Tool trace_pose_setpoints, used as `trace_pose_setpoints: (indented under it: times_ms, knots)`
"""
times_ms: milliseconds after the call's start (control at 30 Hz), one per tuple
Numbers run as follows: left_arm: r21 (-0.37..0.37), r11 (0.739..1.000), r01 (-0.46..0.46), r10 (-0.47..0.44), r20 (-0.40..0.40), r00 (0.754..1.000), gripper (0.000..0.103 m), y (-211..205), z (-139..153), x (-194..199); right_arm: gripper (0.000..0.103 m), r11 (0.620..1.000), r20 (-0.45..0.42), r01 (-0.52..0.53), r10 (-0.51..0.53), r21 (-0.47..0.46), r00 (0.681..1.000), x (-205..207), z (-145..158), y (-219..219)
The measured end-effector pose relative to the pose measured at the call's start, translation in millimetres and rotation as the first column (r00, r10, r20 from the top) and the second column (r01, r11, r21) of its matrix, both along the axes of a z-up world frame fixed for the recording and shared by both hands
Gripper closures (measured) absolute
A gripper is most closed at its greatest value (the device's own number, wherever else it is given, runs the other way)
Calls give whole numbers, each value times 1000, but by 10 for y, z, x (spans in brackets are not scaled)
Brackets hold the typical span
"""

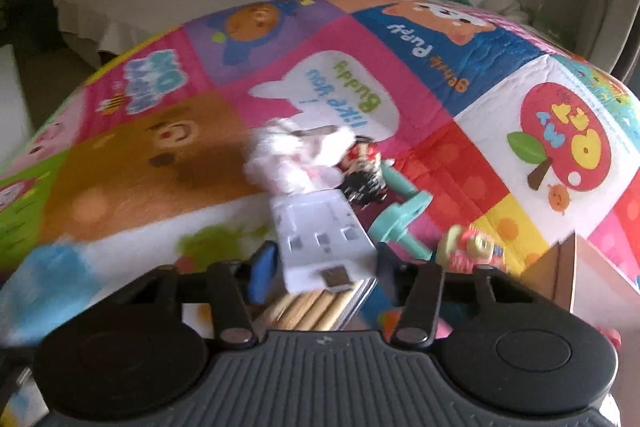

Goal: Organize objects
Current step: 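Grasp the blue tissue pack with the left gripper while the right gripper grasps the white adapter, then lower the tissue pack into the pink box and open the left gripper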

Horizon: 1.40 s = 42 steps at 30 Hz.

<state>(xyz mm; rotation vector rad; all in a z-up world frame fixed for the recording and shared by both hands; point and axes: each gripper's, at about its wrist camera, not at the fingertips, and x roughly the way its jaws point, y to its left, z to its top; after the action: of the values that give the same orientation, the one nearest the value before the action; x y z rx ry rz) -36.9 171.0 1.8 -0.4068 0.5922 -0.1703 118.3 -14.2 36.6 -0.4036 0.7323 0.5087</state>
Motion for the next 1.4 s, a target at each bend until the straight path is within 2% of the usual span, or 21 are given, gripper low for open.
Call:
trace_pose_setpoints:
  times_ms: [167, 433, 533, 633, 700, 767, 867, 900, 967, 1033, 1167, 1233, 1333, 1400]
  knots:
    - [1, 1000, -1, 1, -2, 1000, 47, -1, -2, 10, 55, 997, -27, -52, 53, 56, 998, -656, 106, -359]
    - [52, 999, -3, 3, -11, 1000, 47, -83, 22, 17, 54, 993, -133, -24, 39, 117, 990, -1650, 43, -1008]
    - [73, 997, 9, -7, -28, 1000, 47, -136, 57, 16, 51, 993, -120, -13, 28, 119, 992, -1880, 7, -1133]
    - [53, 998, 39, -36, -55, 998, 47, -177, 81, 15, 47, 987, -110, 0, 18, 161, 994, -1870, 26, -1183]
    - [78, 996, 46, -41, -63, 997, 47, -226, 88, 5, 46, 979, -104, 21, 1, 205, 995, -1780, 33, -1197]
    - [110, 993, 47, -39, -71, 997, 47, -282, 99, -11, 39, 967, -104, 47, -21, 249, 994, -1645, 26, -1176]
    - [136, 990, 46, -34, -93, 995, 47, -335, 119, -18, 38, 959, -135, 70, -33, 273, 990, -1461, -70, -1108]
    - [146, 988, 47, -33, -99, 994, 47, -350, 125, -24, 39, 960, -143, 71, -33, 271, 989, -1435, -109, -1084]
    - [175, 983, 53, -34, -112, 993, 47, -395, 141, -43, 52, 965, -153, 57, -17, 255, 988, -1452, -163, -1055]
    - [201, 978, 61, -36, -126, 991, 47, -444, 157, -60, 56, 967, -137, 38, -3, 252, 990, -1549, -161, -1093]
    - [236, 967, 92, -57, -153, 987, 47, -574, 199, -90, 56, 952, -108, 44, -11, 303, 994, -1779, -68, -1380]
    - [220, 968, 117, -84, -154, 984, 47, -662, 266, -98, 56, 939, -89, 74, -47, 337, 995, -1886, 0, -1604]
    - [198, 965, 174, -155, -105, 982, 47, -902, 528, -50, 56, 914, -48, 130, -121, 384, 991, -2038, 97, -1973]
    - [196, 951, 238, -231, -56, 971, 47, -1163, 773, 30, 56, 896, -21, 172, -179, 409, 984, -2117, 152, -2198]
